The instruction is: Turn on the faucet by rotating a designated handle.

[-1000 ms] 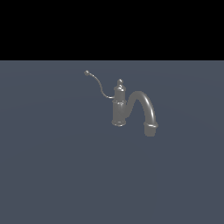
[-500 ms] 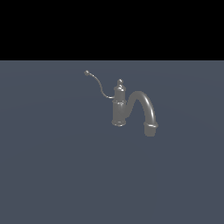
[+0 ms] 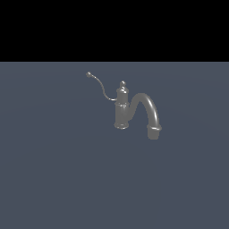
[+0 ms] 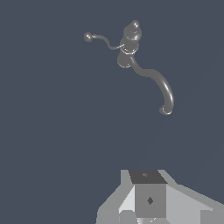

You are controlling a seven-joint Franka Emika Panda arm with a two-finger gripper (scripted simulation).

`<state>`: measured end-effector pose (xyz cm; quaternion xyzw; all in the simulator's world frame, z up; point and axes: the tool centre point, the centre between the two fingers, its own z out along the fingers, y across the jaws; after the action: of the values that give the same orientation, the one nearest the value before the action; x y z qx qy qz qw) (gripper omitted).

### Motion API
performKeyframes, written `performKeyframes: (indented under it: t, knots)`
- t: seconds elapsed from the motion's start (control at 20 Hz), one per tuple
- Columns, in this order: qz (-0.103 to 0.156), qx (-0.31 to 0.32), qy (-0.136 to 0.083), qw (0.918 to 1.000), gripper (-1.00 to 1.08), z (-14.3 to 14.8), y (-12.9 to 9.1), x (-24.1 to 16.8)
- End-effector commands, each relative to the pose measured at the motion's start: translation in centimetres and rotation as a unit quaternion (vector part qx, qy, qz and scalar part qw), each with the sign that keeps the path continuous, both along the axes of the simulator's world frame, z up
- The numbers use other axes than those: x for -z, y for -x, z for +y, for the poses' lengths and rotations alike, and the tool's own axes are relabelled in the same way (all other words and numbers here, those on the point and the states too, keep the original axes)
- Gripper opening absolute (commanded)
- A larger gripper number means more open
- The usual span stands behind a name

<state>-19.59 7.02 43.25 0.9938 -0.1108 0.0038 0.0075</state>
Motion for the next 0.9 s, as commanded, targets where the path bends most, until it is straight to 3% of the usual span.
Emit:
performKeyframes:
  t: [0.0,0.4,0.85]
  knots:
    - [0.000,0.027,-0.001,0.9996,-1.00,0.9,-1.1,1.0]
    - [0.000,0.113,-0.004,0.9936,-1.00,3.2,-5.0,4.0]
    - [0.000,0.207,-0.007,0.9782,-1.00,4.8,-9.8,7.4]
